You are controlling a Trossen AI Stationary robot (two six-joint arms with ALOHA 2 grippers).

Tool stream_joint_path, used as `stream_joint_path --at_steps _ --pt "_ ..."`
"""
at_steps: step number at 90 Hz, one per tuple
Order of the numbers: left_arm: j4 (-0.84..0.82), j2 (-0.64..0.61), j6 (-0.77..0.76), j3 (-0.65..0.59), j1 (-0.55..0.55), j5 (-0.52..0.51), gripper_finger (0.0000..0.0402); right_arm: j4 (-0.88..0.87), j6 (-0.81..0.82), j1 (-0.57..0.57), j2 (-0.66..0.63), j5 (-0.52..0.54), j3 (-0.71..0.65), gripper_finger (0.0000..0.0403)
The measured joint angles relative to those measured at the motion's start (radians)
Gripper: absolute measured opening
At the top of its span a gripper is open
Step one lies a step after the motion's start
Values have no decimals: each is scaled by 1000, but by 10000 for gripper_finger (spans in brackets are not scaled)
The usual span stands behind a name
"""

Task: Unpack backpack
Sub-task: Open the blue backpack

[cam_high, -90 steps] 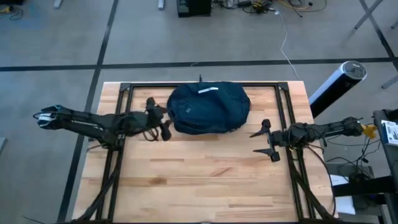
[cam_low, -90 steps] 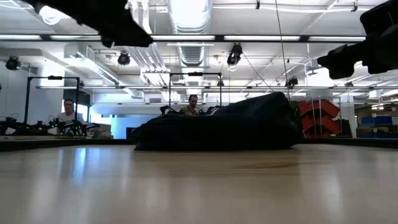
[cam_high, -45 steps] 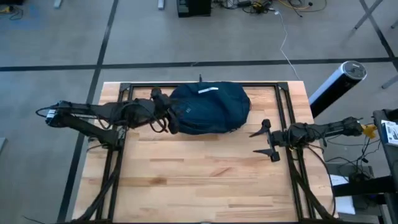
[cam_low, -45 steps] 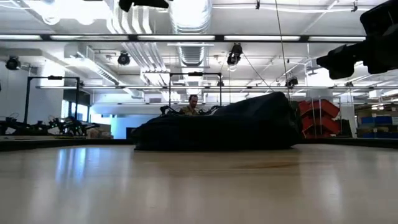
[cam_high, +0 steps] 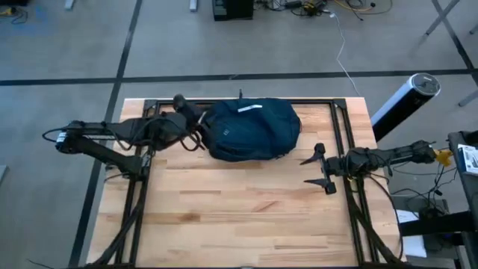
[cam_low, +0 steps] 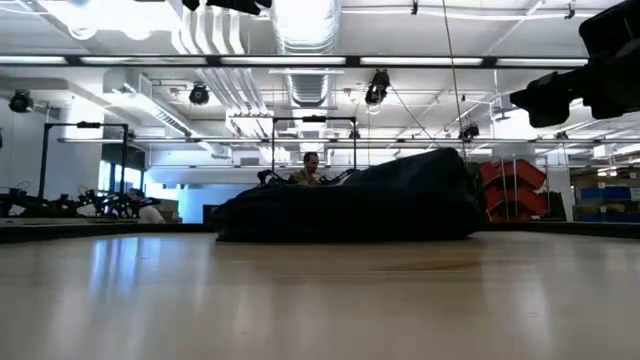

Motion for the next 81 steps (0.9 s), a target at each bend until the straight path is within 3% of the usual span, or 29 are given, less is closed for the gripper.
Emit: stream_joint_path --at_steps 25,51,69,81 --pt "6 -14 9 17 13 74 155 0 0 0 0 0 0 282" --pt "-206 -84 -19 89 12 206 155 0 0 0 0 0 0 294" --pt "-182 -131 18 40 12 211 155 0 0 0 0 0 0 305" --pt "-61 -132 58 -46 12 219 155 0 0 0 0 0 0 309"
